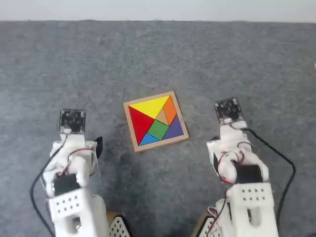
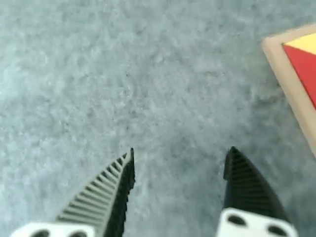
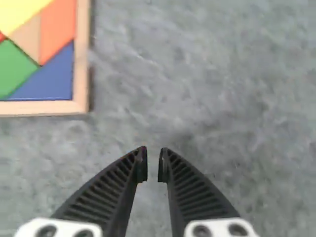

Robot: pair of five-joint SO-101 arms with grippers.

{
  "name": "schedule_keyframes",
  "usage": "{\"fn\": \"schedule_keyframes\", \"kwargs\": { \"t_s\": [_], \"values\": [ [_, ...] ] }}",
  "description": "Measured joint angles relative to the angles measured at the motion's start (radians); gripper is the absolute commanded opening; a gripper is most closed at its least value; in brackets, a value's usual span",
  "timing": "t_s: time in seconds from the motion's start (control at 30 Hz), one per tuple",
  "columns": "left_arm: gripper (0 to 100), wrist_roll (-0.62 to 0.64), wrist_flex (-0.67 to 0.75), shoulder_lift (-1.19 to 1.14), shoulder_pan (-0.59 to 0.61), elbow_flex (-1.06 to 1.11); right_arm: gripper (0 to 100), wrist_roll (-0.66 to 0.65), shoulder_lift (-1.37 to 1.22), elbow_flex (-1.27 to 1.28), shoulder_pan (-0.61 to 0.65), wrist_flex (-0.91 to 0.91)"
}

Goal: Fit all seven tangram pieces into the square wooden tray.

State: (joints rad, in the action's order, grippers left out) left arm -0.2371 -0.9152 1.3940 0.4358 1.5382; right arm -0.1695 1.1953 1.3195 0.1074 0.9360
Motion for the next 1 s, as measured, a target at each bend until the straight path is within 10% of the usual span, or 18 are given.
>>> {"fn": "schedule_keyframes", "kwargs": {
  "t_s": [0.23, 1.0],
  "values": [
    [28, -0.087, -0.206, 0.391, -0.002, 0.149, 5.8, 0.0, 0.247, 0.206, -0.057, 0.0],
    [28, -0.103, -0.226, 0.397, 0.002, 0.153, 5.8, 0.0, 0.597, 0.347, -0.19, 0.293]
  ]
}}
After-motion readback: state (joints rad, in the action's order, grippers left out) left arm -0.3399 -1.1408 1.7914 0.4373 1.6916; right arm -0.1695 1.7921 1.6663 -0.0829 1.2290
